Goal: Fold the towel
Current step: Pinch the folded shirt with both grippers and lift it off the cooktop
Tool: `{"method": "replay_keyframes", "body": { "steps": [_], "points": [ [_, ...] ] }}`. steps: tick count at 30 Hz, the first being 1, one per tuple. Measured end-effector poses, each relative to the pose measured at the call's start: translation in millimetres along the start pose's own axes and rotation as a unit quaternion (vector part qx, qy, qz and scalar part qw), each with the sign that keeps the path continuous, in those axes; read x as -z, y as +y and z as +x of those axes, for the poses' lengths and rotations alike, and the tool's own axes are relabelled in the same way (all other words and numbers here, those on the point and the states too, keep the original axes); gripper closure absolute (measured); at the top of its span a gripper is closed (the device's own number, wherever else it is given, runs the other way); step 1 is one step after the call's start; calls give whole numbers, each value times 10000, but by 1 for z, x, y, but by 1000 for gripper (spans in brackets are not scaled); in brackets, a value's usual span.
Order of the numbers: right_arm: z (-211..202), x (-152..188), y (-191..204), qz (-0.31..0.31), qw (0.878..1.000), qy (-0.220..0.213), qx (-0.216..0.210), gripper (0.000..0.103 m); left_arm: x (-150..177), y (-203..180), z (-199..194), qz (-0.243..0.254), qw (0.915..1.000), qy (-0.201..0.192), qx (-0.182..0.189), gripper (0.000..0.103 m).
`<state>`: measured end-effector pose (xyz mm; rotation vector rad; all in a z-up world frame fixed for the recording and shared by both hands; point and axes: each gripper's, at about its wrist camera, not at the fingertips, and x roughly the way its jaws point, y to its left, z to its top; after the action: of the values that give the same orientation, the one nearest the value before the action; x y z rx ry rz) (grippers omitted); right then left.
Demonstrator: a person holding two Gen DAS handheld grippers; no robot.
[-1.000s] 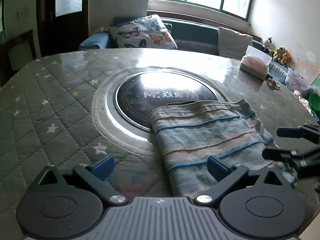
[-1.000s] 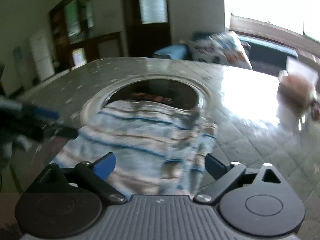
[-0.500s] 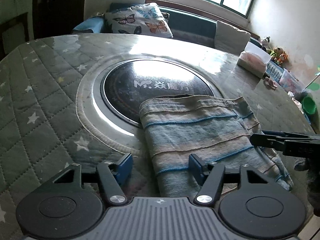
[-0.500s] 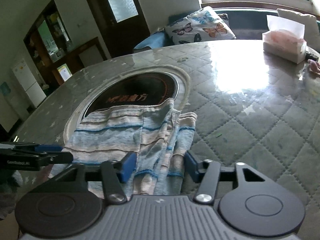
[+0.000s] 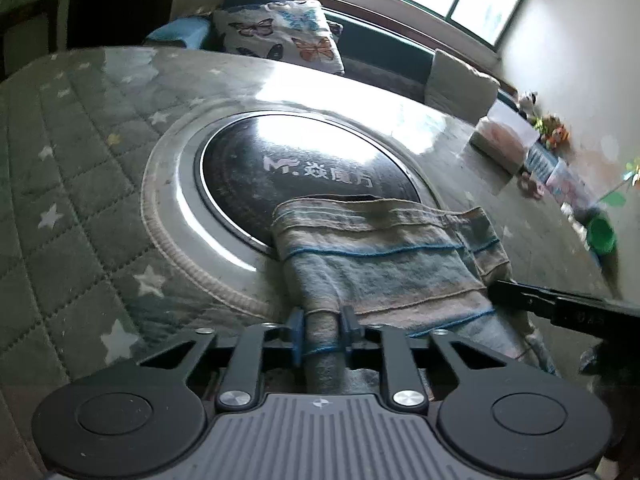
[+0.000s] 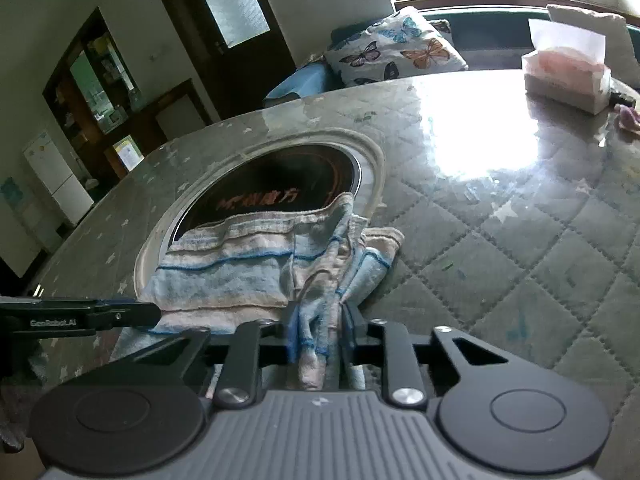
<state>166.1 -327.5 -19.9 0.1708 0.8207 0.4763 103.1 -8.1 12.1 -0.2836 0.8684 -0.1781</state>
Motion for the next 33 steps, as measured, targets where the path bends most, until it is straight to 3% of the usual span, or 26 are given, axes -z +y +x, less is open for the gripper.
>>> {"method": "replay_keyframes", "body": {
  "steps": [8, 18, 33],
  "points": [
    [-4, -11, 29, -246, 9996, 24, -157, 90, 7, 17, -31, -176, 9996, -228, 38, 93],
    [40, -37, 100, -645, 9937, 337, -851, 90, 9, 74, -86, -541, 9955, -661, -407, 93],
    [137, -83, 223, -1152, 9741, 607, -1848, 91, -12, 180, -143, -1375, 9733, -1281, -1317, 93]
  ]
}}
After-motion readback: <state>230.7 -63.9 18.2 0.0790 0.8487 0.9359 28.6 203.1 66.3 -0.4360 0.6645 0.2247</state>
